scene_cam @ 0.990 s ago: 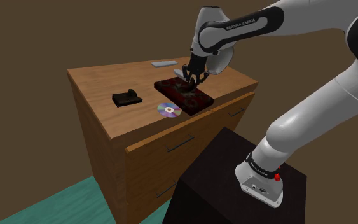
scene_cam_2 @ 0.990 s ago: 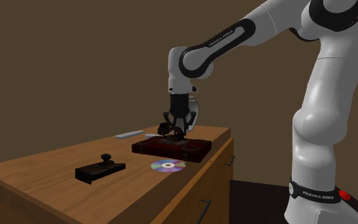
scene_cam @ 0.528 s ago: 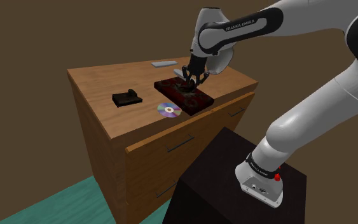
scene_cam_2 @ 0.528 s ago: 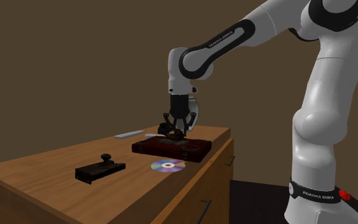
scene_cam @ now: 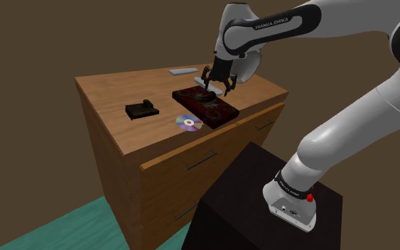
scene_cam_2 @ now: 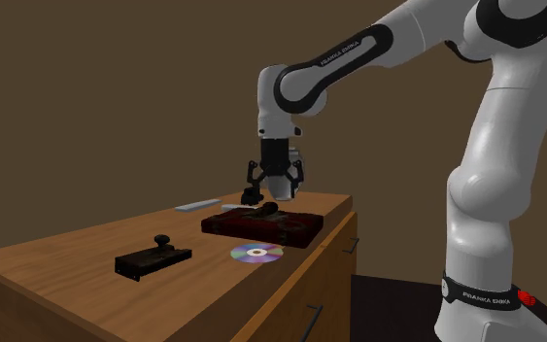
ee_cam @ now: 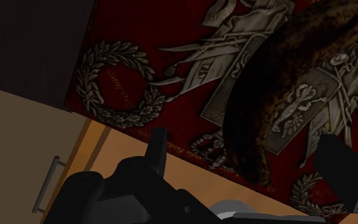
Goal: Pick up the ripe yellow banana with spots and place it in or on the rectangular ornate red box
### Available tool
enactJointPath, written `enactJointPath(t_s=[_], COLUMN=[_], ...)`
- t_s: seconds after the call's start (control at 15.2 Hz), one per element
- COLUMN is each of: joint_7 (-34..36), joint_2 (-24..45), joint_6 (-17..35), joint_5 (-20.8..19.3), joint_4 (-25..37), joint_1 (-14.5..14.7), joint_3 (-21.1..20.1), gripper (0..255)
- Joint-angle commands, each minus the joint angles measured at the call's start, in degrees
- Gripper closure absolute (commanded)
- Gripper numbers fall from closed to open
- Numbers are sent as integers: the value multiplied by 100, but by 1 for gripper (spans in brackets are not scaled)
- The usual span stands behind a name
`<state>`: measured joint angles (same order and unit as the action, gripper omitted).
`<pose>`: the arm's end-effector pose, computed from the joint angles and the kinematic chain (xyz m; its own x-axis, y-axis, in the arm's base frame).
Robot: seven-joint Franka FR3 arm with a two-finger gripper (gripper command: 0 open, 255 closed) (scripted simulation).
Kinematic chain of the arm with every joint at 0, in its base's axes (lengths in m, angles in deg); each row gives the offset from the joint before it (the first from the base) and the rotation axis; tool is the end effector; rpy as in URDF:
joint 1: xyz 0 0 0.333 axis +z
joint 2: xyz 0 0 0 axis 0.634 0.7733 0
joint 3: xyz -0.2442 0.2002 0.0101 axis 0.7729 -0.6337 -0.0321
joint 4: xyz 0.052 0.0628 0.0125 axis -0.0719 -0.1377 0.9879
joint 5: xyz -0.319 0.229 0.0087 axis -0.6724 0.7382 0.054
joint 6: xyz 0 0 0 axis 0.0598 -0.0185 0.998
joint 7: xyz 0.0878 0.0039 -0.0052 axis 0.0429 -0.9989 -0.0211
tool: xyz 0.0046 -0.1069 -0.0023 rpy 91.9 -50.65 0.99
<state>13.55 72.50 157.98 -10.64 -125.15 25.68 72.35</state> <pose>0.4594 -0.0366 0.4445 0.3011 -0.9525 0.0449 -0.9536 -0.3006 0.0184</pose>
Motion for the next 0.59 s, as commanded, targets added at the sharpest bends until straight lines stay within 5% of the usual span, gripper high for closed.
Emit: enactJointPath(t_s=[0.0,0.53], joint_7=[-9,-13], joint_2=[-66,-104], joint_6=[-361,-517], joint_5=[12,18], joint_4=[290,408], joint_1=[5,7], joint_3=[3,5], gripper=[0,0])
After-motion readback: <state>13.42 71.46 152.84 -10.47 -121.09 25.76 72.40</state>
